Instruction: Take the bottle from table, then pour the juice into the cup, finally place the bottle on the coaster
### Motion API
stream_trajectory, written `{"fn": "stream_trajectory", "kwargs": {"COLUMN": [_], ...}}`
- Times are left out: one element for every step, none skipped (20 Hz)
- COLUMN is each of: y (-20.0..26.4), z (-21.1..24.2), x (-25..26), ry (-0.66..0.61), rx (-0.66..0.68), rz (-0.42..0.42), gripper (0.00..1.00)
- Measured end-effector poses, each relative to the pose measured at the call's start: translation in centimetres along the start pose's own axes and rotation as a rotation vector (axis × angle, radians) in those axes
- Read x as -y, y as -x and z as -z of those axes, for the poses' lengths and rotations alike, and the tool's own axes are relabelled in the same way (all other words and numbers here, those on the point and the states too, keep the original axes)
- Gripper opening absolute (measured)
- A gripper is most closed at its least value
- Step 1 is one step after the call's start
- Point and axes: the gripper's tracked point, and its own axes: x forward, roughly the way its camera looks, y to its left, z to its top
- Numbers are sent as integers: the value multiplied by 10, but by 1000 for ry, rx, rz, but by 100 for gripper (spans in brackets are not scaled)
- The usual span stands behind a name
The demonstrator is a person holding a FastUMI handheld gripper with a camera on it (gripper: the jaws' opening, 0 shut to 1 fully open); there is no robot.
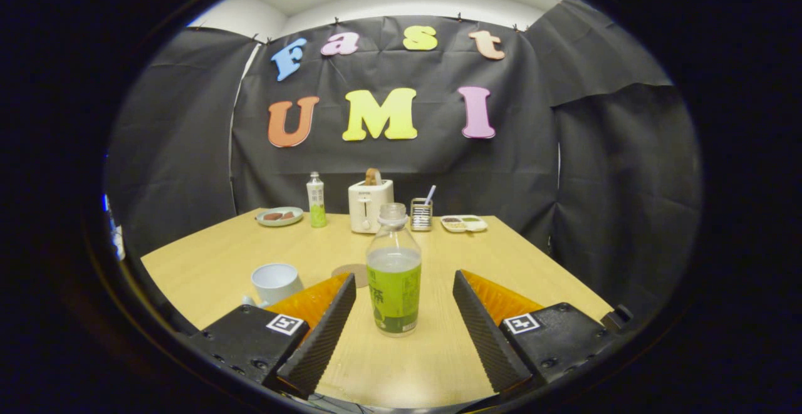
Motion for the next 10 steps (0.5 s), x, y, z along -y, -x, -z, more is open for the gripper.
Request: {"fn": "stream_trajectory", "kwargs": {"y": [-6,-13,-20,-28,-35,-41,-47,-51,-54,-59], "z": [3,5,9,13,17,20,22,22,20,19], "x": [-2,-4,-5,-6,-7,-7,-8,-9,-10,-9], "ry": [1,1,3,6,9,14,21,28,31,32], "rx": [-4,-9,-16,-24,-34,-41,-45,-42,-33,-25], "rz": [-2,-4,-2,0,6,13,18,20,23,28], "gripper": [100,100,100,100,100,100,100,100,100,100]}}
